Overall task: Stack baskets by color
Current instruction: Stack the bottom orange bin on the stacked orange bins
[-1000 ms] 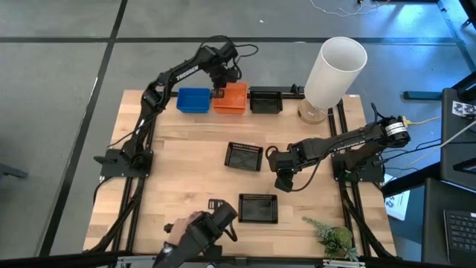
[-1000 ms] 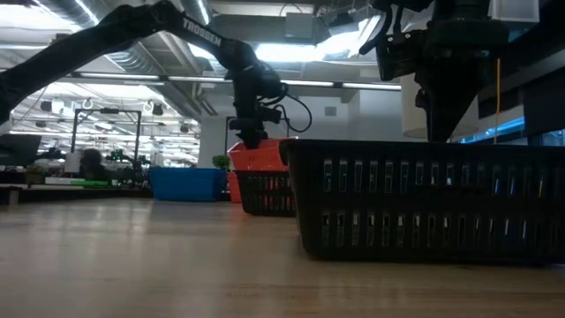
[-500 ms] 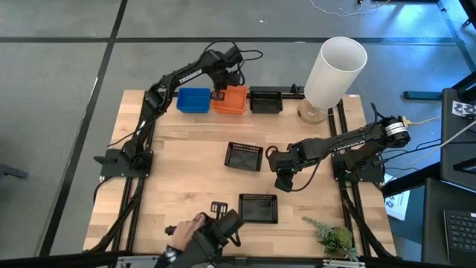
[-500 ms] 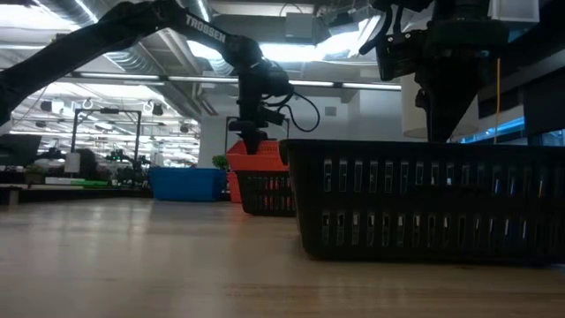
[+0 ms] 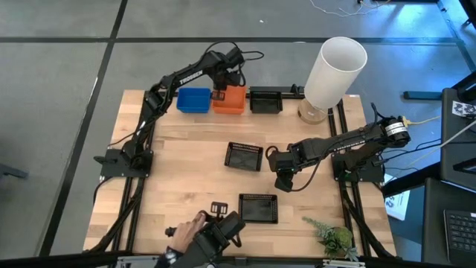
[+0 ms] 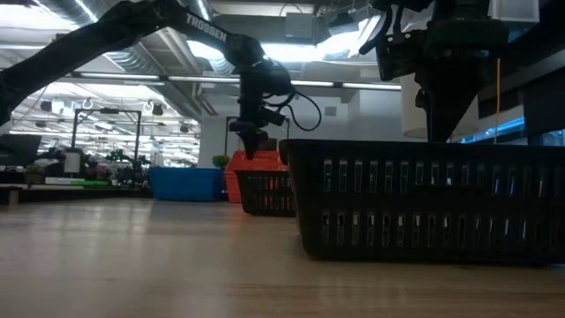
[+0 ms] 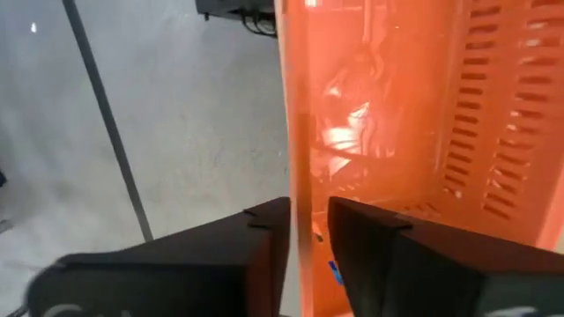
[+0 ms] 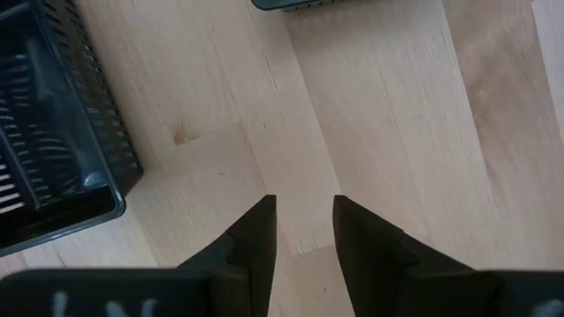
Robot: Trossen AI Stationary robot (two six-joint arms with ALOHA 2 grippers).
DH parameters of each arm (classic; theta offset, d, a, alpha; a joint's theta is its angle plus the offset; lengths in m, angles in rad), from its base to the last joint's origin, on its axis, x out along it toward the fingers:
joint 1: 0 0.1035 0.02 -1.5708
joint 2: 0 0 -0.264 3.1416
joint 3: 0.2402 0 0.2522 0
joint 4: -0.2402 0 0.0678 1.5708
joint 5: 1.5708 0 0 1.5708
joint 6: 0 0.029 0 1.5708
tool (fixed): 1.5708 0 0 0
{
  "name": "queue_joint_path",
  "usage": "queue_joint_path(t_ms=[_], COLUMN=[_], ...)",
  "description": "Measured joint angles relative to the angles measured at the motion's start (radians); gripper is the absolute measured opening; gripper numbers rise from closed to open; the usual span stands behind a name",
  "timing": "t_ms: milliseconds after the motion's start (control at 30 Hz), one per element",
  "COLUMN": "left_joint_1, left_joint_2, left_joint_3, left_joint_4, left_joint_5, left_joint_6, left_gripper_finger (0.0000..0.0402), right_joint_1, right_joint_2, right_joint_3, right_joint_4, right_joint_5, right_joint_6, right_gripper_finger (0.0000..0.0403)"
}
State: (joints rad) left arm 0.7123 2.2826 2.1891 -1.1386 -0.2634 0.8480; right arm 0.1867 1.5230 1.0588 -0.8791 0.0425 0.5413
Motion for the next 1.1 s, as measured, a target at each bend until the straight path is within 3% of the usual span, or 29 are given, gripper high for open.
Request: queue_joint_path(t_ms=[133,400,700,1100], left_joint_1=[0.000,0.005,-0.009,0.007], left_joint_2=[0.000,-0.008,-0.028,-0.024], left_joint_3=[0.000,0.003,0.114,0.066], left_joint_4=[0.000,0.001,-0.028,-0.034], left_joint_5=[0.003,-0.045,0.079,0.145], left_joint_6=[0.024,0.011,-0.003,-0.006], left_gripper_finger=[0.0092,0.0093,0.0091,0.0090], right_joint_1=[0.000,0.001,0.001,0.001], right_joint_2=[0.000,0.000,0.000,0.000], right_joint_3=[0.000,0.000,0.000,0.000], right_joint_4=[0.000,0.000,0.005,0.006], right_joint_5=[0.000,0.000,0.000,0.000], right_joint_6=[0.000,0.000,-0.023,-0.025], right_gripper_finger=[0.0113,0.0113,0.0113,0.0113])
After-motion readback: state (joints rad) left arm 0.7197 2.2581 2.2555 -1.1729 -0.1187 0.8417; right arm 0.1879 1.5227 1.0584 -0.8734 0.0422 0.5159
